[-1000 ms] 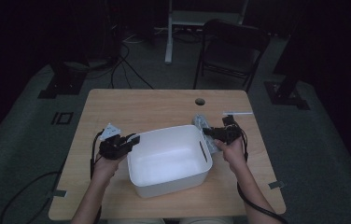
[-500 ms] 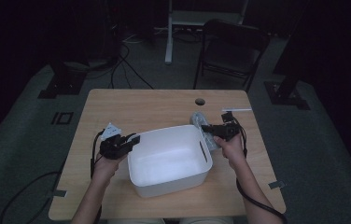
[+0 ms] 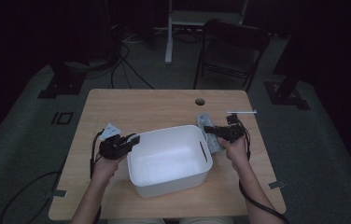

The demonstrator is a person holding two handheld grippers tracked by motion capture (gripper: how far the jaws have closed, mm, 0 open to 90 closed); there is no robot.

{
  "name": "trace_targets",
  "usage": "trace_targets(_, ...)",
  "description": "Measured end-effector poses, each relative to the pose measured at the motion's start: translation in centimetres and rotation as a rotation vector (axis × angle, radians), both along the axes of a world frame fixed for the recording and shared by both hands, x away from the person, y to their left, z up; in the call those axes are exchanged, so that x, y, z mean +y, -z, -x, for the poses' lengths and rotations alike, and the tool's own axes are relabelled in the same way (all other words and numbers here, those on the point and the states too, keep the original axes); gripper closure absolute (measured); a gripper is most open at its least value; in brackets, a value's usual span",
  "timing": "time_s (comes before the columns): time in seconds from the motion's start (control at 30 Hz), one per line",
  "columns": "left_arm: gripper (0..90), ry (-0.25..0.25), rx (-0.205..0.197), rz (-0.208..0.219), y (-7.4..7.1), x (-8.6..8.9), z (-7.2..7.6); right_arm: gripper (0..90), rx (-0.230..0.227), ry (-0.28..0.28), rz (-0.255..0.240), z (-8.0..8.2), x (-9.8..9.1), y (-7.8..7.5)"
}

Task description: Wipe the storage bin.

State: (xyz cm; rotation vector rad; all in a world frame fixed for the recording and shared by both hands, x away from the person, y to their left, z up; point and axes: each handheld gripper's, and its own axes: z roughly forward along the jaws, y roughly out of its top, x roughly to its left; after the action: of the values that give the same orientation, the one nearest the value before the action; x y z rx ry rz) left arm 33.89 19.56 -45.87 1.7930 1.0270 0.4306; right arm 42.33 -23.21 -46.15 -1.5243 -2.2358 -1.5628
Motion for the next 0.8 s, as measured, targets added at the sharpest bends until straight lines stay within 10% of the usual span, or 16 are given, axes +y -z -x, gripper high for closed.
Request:
trace_targets(0.3,72.9,0.001,0.003,0.003,0.0,0.0,0.0,69.8,-0.076,0.033,0.003,4.4,-2.3,-1.0)
trace_targets(0.63,72.9,-0.002,-0.001,0.018,0.1,0.0,0.0,67.9,-0.176,0.071,-0.013,12.9,-4.1,0.2)
trace_targets(0.8,72.8,-0.003,-0.002,0.015,0.1,-0.1,0.0,68.0,-0.147,0.045,-0.038,15.2,-3.4,1.9)
